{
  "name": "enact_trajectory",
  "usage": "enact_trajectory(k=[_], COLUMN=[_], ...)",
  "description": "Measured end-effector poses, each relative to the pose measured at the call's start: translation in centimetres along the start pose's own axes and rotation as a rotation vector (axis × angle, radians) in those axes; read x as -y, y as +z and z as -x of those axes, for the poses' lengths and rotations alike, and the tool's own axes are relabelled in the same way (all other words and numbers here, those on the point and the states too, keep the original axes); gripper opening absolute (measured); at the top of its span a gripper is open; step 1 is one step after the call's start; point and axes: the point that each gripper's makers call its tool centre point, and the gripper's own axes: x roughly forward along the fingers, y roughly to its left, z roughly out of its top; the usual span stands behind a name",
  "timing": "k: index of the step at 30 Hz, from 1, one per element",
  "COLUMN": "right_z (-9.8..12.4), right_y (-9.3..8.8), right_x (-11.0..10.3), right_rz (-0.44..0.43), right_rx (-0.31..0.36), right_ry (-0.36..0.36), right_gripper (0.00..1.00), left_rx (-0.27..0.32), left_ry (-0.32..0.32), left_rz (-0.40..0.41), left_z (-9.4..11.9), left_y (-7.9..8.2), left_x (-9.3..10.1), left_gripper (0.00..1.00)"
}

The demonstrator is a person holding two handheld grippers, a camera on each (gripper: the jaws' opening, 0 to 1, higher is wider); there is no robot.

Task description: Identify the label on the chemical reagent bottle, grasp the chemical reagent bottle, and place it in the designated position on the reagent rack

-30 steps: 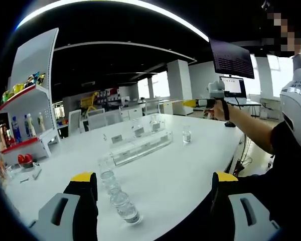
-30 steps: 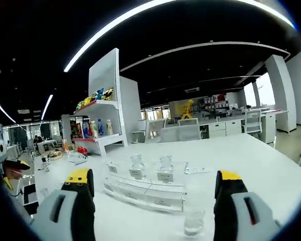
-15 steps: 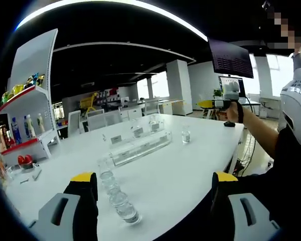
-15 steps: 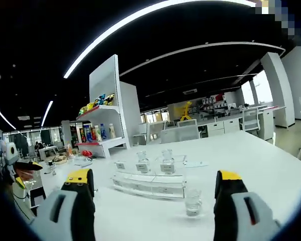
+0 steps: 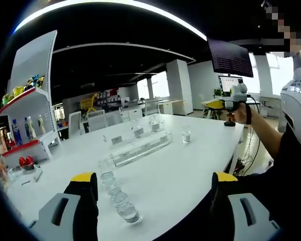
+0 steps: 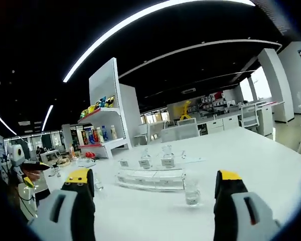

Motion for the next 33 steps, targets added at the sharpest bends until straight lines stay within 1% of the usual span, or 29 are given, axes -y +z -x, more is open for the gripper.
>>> enact_trajectory(k=[5, 9, 12, 15, 19, 33], right_z=[0.47, 0.71, 0.75, 0.87, 0.95, 0.88], right_y=[0.03, -0.29, -0.42, -0.14, -0.12, -0.64], right_x=[-0.08, -0.13, -0.18, 0.13, 0.18, -0.02], right_rz=[-0.01, 0.017, 0.025, 0.02, 0.02, 0.029], right_rx=[0.007, -0.006, -0.019, -0.006, -0.006, -0.024], right_ry=[0.006, -0.002, 0.006, -0.001, -0.003, 0.001], right_gripper=[0.97, 0.97, 0.97, 0.96, 0.96, 0.96], left_rx=[-0.001, 0.001, -0.002, -0.005, -0.001, -0.001], left_ry=[-0.001, 0.002, 0.0, -0.004, 0.001, 0.004], left_rz=[-0.002, -0.002, -0.002, -0.004, -0.005, -0.007], left_z=[-0.03, -0.07, -0.19, -0.24, -0.08, 0.1], left_y=[0.04, 0.12, 0.03, 0.0, 0.09, 0.06], left_x=[0.09, 0.03, 0.08, 0.23, 0.13, 0.07], left_gripper=[0.93, 0.93, 0.93, 0.93, 0.93, 0.93])
